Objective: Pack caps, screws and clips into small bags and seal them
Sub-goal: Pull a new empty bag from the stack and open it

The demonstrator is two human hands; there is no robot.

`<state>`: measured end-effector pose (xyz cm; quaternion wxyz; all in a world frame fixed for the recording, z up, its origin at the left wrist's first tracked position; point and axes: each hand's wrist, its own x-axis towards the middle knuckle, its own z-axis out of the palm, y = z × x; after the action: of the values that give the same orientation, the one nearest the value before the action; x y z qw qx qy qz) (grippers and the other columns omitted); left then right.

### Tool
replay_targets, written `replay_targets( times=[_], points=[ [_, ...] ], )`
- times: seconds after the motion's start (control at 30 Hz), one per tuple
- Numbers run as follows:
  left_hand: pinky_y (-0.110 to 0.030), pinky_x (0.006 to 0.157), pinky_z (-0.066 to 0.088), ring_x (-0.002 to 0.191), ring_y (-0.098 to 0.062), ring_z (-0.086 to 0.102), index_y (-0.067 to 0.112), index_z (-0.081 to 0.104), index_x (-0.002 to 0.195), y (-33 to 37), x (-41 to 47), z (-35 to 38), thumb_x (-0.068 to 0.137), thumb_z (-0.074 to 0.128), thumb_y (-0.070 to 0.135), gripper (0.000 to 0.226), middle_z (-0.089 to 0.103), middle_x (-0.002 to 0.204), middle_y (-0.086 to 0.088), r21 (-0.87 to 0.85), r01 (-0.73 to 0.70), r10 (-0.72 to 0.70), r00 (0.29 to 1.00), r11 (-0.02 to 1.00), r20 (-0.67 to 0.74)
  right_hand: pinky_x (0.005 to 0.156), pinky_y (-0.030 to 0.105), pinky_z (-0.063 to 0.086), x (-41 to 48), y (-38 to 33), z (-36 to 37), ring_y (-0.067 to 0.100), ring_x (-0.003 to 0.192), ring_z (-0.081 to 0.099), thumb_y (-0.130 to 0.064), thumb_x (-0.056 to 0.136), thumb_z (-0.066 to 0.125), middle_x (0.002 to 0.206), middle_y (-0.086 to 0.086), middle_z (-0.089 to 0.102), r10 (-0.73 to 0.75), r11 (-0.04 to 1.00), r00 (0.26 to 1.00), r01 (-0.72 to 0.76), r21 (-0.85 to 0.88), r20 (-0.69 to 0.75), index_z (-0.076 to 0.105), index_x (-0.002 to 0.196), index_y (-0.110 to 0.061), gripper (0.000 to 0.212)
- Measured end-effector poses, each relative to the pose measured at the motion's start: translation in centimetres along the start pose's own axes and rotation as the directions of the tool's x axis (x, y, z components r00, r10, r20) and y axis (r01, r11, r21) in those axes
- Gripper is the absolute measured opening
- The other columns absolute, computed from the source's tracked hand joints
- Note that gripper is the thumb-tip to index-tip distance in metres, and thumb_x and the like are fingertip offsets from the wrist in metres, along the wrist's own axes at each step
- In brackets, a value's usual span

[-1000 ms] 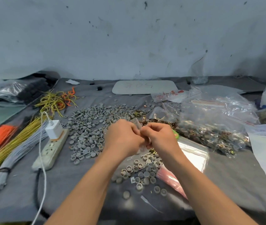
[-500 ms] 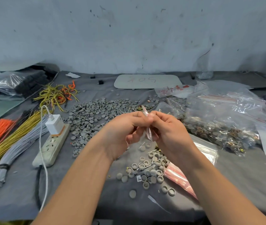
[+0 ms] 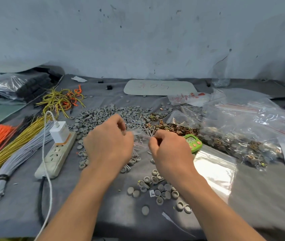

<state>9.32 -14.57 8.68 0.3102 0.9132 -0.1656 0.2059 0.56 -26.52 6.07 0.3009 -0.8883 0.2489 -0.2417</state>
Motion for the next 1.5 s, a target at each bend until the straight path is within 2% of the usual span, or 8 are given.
replay_targets(
  times=[0.2, 0.37, 0.5, 0.63, 0.9, 1.13, 1.33, 1.5],
  points=[
    [-0.028, 0.061, 0.048, 0.064, -0.005, 0.060, 0.034, 0.063, 0.069, 0.2, 0.7, 1.8, 0.081, 0.072, 0.026, 0.017, 0.062, 0.063, 0.014, -0.184, -0.097, 0.138, 0.964, 0.978, 0.226, 0.060, 0.028, 0.041, 0.7, 0.7, 1.3, 0.008, 0.058, 0.051, -0.018, 0.089, 0.076, 0.058, -0.017, 0.055, -0.205, 0.972, 0.974, 0.215, 0.098, -0.101, 0.076, 0.089, -0.029, 0.011],
    [-0.016, 0.057, 0.039, 0.059, 0.001, 0.057, 0.040, 0.075, 0.086, 0.6, 0.1, 1.8, 0.079, 0.071, 0.028, 0.015, 0.056, 0.053, 0.020, -0.273, -0.245, 0.311, 0.922, 0.930, 0.230, 0.048, 0.019, 0.039, 2.3, 1.8, 1.5, 0.005, 0.048, 0.052, -0.014, 0.099, 0.062, 0.055, -0.014, 0.062, -0.005, 0.933, 0.985, -0.058, 0.354, 0.175, 0.083, 0.093, -0.025, 0.025],
    [-0.027, 0.068, 0.051, 0.066, -0.007, 0.061, 0.043, 0.073, 0.105, 1.5, -1.2, 1.3, 0.075, 0.067, 0.032, 0.032, 0.061, 0.061, 0.019, -0.278, -0.340, 0.389, 0.910, 0.898, 0.143, 0.039, 0.022, 0.024, 3.3, 1.3, 1.1, 0.011, 0.039, 0.024, 0.000, 0.096, 0.056, 0.046, 0.002, 0.035, 0.244, 0.329, 0.815, -0.580, 0.745, 0.526, 0.061, 0.068, -0.012, 0.031],
    [-0.034, 0.066, 0.050, 0.076, -0.022, 0.070, 0.045, 0.048, 0.143, 3.5, -2.4, 2.4, 0.079, 0.072, 0.017, 0.074, 0.074, 0.081, 0.004, -0.067, -0.498, 0.502, 0.855, 0.865, 0.128, 0.062, 0.022, 0.051, 2.9, 1.2, 0.4, 0.009, 0.050, 0.055, 0.008, 0.078, 0.067, 0.060, 0.006, 0.060, 0.145, -0.157, 0.781, -0.588, 0.793, 0.608, 0.069, 0.078, 0.001, 0.008],
    [-0.027, 0.049, 0.030, 0.047, -0.023, 0.061, 0.028, 0.052, 0.137, 5.9, -4.6, 2.6, 0.067, 0.070, 0.005, 0.076, 0.063, 0.061, 0.004, -0.029, -0.435, 0.435, 0.890, 0.900, 0.138, 0.075, 0.025, 0.046, 2.5, 1.6, 0.3, 0.012, 0.073, 0.052, -0.005, 0.093, 0.063, 0.072, 0.003, 0.051, 0.077, -0.351, 0.741, -0.606, 0.714, 0.667, 0.061, 0.084, -0.012, 0.012],
    [-0.028, 0.051, 0.030, 0.050, -0.027, 0.063, 0.025, 0.053, 0.138, 5.3, -4.4, 2.1, 0.060, 0.068, 0.006, 0.082, 0.058, 0.059, 0.000, 0.065, -0.378, 0.365, 0.918, 0.924, 0.154, 0.101, 0.040, 0.047, 2.6, 2.0, -0.4, 0.027, 0.100, 0.066, -0.011, 0.101, 0.048, 0.106, 0.018, 0.069, 0.013, 0.159, 0.723, -0.683, 0.713, 0.690, 0.073, 0.117, 0.000, 0.031],
    [-0.029, 0.056, 0.036, 0.067, -0.023, 0.070, 0.041, 0.048, 0.144, 4.7, -4.2, 1.9, 0.069, 0.065, 0.010, 0.084, 0.074, 0.078, 0.001, -0.006, -0.486, 0.476, 0.854, 0.874, 0.209, 0.095, 0.041, 0.059, 2.9, 1.9, 0.8, 0.028, 0.107, 0.074, 0.013, 0.099, 0.032, 0.117, 0.018, 0.075, 0.044, 0.122, 0.796, -0.605, 0.787, 0.604, 0.071, 0.122, -0.006, 0.049],
    [-0.025, 0.083, 0.050, 0.089, -0.006, 0.056, 0.037, 0.061, 0.133, 3.2, -2.2, 0.7, 0.067, 0.059, 0.011, 0.071, 0.059, 0.104, 0.018, -0.249, -0.433, 0.479, 0.861, 0.866, 0.168, 0.051, 0.020, 0.055, 3.1, 2.5, 1.2, 0.013, 0.058, 0.068, 0.015, 0.091, 0.054, 0.073, 0.010, 0.072, 0.037, 0.114, 0.869, -0.495, 0.862, 0.494, 0.079, 0.087, -0.005, 0.032]
  ],
)
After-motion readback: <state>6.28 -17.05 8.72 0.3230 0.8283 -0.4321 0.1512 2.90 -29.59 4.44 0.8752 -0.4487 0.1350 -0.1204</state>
